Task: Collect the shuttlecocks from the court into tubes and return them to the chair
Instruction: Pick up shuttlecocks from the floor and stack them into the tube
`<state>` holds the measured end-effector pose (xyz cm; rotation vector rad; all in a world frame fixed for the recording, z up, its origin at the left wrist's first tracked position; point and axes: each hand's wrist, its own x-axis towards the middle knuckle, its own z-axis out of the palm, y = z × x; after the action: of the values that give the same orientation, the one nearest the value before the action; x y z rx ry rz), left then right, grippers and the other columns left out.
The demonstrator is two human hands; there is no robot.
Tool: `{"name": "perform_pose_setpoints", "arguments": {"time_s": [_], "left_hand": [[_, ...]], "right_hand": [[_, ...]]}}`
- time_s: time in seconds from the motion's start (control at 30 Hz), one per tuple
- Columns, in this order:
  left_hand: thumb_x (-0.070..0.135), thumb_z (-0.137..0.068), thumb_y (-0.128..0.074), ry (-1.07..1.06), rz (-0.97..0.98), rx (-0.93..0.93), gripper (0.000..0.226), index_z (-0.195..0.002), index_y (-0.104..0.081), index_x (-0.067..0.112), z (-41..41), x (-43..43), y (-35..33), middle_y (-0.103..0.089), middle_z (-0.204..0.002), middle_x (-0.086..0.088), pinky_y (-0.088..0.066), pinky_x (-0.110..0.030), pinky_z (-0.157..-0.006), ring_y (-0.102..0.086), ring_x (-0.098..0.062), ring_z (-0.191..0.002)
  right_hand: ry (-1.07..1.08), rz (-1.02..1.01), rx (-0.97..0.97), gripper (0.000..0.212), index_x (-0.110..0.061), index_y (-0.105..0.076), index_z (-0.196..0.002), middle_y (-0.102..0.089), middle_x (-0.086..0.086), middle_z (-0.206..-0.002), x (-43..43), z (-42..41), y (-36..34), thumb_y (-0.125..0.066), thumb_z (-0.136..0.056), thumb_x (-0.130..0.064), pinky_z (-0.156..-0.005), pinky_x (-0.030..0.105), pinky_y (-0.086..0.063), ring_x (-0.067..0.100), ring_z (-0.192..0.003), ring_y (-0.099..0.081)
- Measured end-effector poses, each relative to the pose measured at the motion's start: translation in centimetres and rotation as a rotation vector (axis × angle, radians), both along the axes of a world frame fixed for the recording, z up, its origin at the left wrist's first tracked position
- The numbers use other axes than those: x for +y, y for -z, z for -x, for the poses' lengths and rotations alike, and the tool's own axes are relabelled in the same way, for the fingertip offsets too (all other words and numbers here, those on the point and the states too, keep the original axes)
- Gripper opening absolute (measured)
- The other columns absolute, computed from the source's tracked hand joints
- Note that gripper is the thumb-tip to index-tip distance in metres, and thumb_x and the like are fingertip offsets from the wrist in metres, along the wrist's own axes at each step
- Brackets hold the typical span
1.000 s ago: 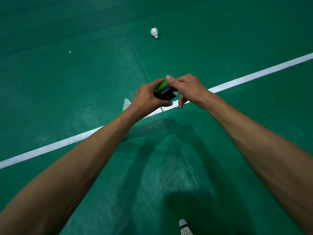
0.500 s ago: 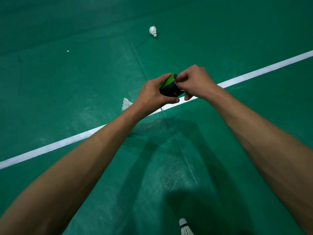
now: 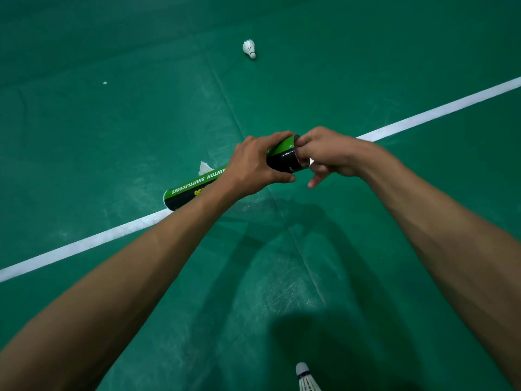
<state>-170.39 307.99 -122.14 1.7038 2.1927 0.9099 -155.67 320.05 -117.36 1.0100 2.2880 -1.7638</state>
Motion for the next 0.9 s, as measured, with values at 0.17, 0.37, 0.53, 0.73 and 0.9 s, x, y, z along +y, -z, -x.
{"name": "perform_pose_setpoints", "arguments": {"time_s": [0.17,0.37,0.53,0.73,0.9], "left_hand": [[0.059,-0.056,-0.085,-0.009,-0.032,-0.058,0.087,-0.137,-0.058,0.042,0.2,0.1,-0.3,-0.074,-0.111,0.012,-0.053,-0.047,-0.093,-0.066,-0.026,-0.104],[0.057,-0.057,-0.079,0.068,0.026,0.119,0.087,-0.140,-0.059,0.038,0.0,-0.5,-0.5,-0.072,-0.121,0.008,-0.045,-0.048,-0.095,-0.060,-0.028,-0.106],[0.061,-0.059,-0.067,0.034,0.057,0.194,0.078,-0.134,-0.060,0.041,1.8,-1.5,0.6,-0.073,-0.122,0.008,-0.046,-0.049,-0.095,-0.065,-0.026,-0.106],[0.064,-0.061,-0.062,-0.213,0.133,0.241,0.082,-0.139,-0.056,0.040,6.6,-4.8,2.6,-0.072,-0.112,-0.002,-0.045,-0.045,-0.089,-0.060,-0.033,-0.100],[0.040,-0.072,-0.087,-0.497,0.223,0.243,0.081,-0.145,-0.051,0.036,11.1,-9.8,4.3,-0.068,-0.116,-0.009,-0.038,-0.043,-0.089,-0.053,-0.037,-0.109]], "right_hand": [[-0.194,0.475,-0.009,0.042,-0.014,-0.058,-0.125,-0.063,0.005,-0.102,0.5,-0.7,-1.0,-0.026,-0.100,-0.025,-0.063,0.047,-0.058,0.029,-0.052,-0.059],[-0.330,0.674,-0.071,0.046,-0.015,-0.052,-0.136,-0.063,0.003,-0.126,-0.2,-0.8,-0.4,-0.033,-0.095,-0.025,-0.068,0.052,-0.062,0.062,-0.108,-0.061],[-0.103,0.342,-0.058,0.053,-0.003,-0.045,-0.131,-0.053,0.013,-0.126,-3.8,2.6,2.1,-0.042,-0.079,0.004,-0.070,0.047,-0.061,0.042,-0.089,-0.075],[0.092,0.235,0.108,0.040,-0.011,-0.060,-0.112,-0.069,0.013,-0.105,-7.7,8.5,4.2,-0.042,-0.080,0.006,-0.067,0.048,-0.064,0.031,-0.084,-0.077],[0.379,-0.268,0.241,0.026,-0.018,-0.061,-0.104,-0.065,0.003,-0.105,-7.9,13.5,7.5,-0.055,-0.080,-0.012,-0.075,0.044,-0.060,0.026,-0.083,-0.068]]}}
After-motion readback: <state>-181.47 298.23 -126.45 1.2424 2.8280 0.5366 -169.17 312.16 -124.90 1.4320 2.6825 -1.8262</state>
